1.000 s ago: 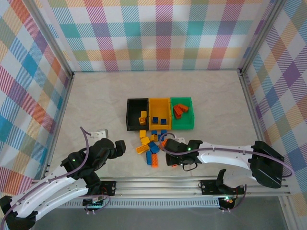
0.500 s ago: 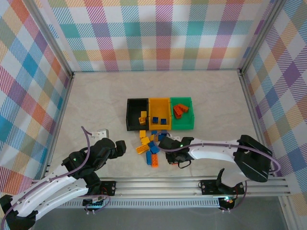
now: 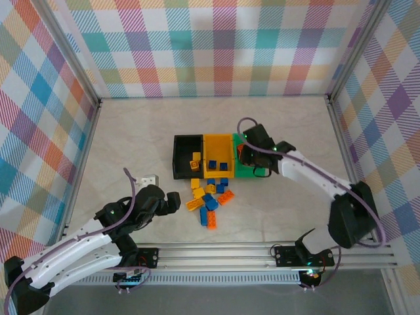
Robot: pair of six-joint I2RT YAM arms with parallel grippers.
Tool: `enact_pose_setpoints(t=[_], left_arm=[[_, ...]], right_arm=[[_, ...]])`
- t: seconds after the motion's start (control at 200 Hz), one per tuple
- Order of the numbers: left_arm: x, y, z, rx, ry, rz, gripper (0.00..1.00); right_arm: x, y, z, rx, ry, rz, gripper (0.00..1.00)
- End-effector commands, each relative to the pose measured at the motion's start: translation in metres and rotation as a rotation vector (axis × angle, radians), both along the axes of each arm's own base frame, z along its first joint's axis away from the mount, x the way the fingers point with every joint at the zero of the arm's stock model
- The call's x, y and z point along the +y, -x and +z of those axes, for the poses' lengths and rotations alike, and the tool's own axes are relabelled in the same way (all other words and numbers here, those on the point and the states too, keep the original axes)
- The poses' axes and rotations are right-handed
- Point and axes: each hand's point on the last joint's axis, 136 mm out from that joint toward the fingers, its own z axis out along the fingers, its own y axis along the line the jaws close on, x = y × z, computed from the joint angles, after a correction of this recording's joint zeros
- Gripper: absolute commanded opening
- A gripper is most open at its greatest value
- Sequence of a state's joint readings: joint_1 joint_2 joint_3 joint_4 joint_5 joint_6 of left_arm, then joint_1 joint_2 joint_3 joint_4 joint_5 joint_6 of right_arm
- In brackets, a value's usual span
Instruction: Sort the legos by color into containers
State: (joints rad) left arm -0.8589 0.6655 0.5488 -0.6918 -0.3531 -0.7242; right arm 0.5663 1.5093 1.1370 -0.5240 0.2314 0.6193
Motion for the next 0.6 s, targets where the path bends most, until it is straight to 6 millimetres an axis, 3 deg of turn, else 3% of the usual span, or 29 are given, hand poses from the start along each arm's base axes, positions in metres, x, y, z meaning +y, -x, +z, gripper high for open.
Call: enact_pose_setpoints(t=[0.0, 0.07, 0.165, 0.23, 0.425, 0.595], left_arm=[[-0.013, -0.004, 0.009, -0.014, 0.04, -0.044, 1.0], [-0.02, -0.002, 0.006, 0.006, 0.049, -0.073, 1.0], [-0.037, 0.001, 0.002, 0.037, 0.078, -0.134, 0.99], [-0.051, 0.004, -0.004, 0.06, 0.094, -0.174, 0.99], [-0.096, 0.02, -0.029, 0.122, 0.057, -0.303, 0.97], [-0.135, 0.029, -0.044, 0.152, 0.001, -0.4, 0.85]], right_arm=[[0.011, -0.03, -0.004, 0.011, -0.02, 0.041, 0.26], [0.013, -0.043, -0.008, 0.029, -0.027, 0.03, 0.34], [0.016, -0.052, -0.009, 0.04, -0.045, 0.018, 0.65], [0.017, -0.052, -0.005, 0.036, -0.056, 0.017, 0.73], [0.012, -0.031, 0.007, 0.006, -0.106, 0.029, 0.76], [0.003, -0.014, 0.011, -0.015, -0.117, 0.03, 0.76]])
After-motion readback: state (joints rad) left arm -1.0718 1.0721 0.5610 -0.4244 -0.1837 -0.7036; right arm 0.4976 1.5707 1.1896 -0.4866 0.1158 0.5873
